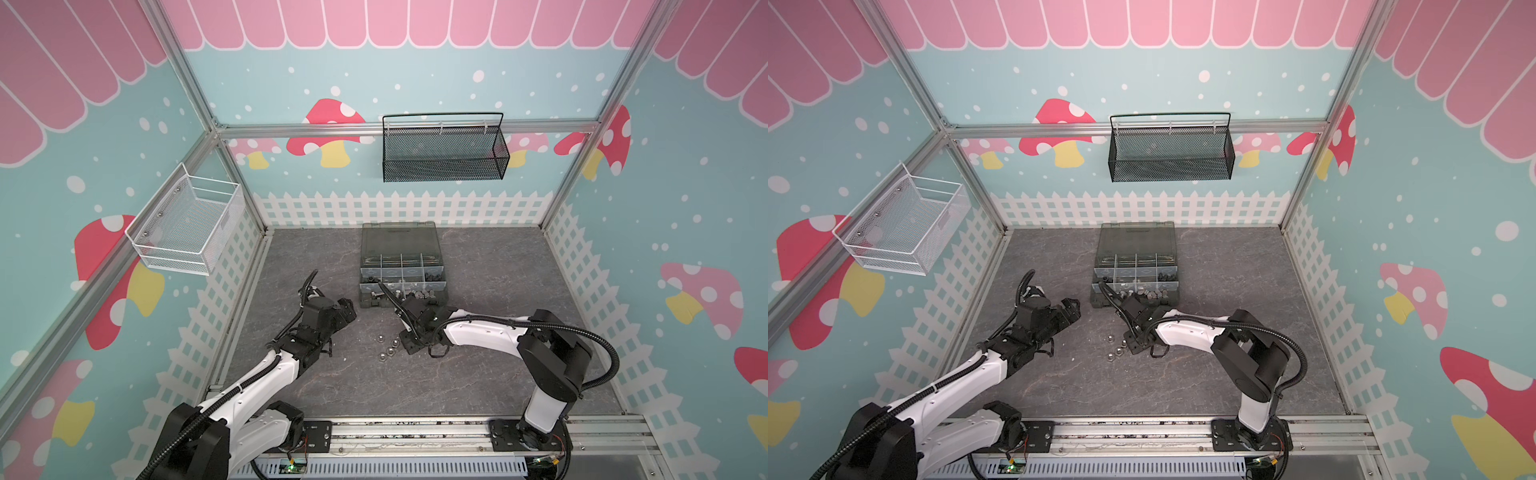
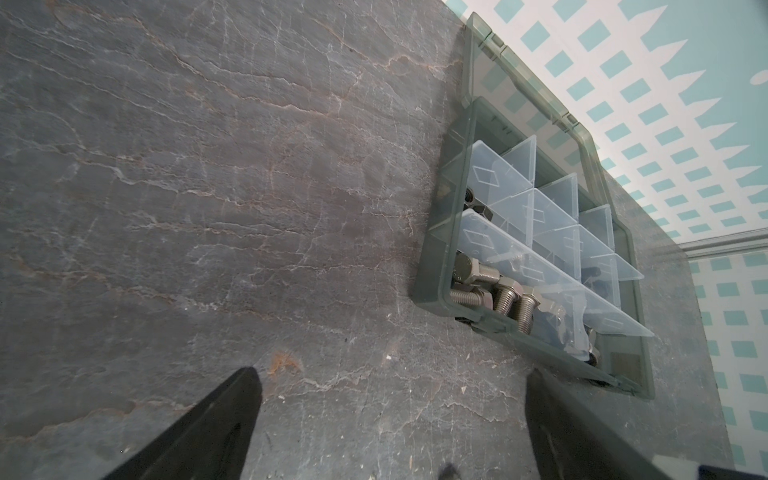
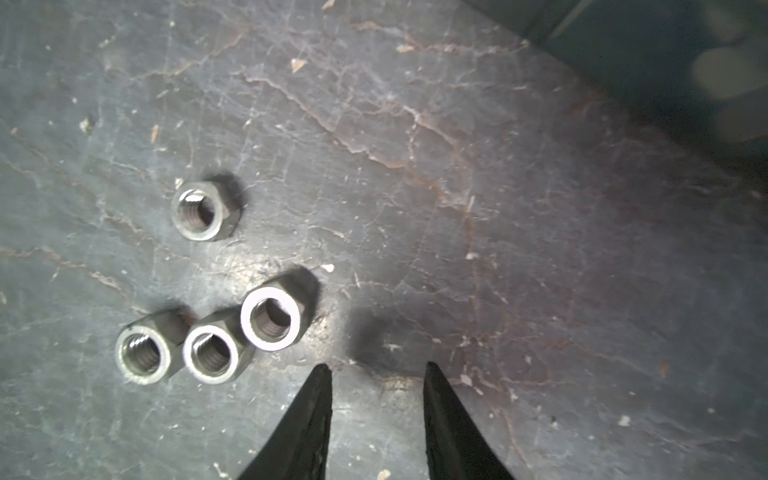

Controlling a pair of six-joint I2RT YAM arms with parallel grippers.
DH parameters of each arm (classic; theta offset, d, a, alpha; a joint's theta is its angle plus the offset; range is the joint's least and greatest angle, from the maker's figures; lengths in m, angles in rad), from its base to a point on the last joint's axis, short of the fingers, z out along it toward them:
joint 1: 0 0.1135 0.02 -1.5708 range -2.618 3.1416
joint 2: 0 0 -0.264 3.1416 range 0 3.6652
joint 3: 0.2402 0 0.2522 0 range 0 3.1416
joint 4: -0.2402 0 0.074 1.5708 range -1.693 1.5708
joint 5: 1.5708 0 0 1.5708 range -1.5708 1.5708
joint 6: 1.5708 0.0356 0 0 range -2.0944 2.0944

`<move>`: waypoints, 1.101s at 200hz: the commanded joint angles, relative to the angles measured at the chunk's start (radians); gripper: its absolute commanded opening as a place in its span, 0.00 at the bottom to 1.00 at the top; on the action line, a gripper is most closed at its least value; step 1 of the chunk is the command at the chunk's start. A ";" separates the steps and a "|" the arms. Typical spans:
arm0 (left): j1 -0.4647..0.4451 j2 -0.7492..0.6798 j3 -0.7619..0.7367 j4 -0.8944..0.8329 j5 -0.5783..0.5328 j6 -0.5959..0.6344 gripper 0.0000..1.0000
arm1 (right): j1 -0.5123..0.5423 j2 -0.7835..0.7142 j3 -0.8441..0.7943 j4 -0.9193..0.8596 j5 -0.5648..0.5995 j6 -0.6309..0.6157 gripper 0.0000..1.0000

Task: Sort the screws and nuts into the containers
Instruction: 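Move the right gripper back over the silver nuts on the table, then lower the right gripper and close it on another silver hex nut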

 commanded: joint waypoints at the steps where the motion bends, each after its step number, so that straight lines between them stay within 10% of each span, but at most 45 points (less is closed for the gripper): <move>1: 0.005 0.008 0.032 0.015 0.004 -0.015 1.00 | 0.020 0.028 -0.014 -0.030 -0.020 -0.006 0.40; 220: 0.008 0.022 0.028 0.018 0.003 -0.013 1.00 | 0.055 0.204 0.115 -0.033 0.028 -0.066 0.44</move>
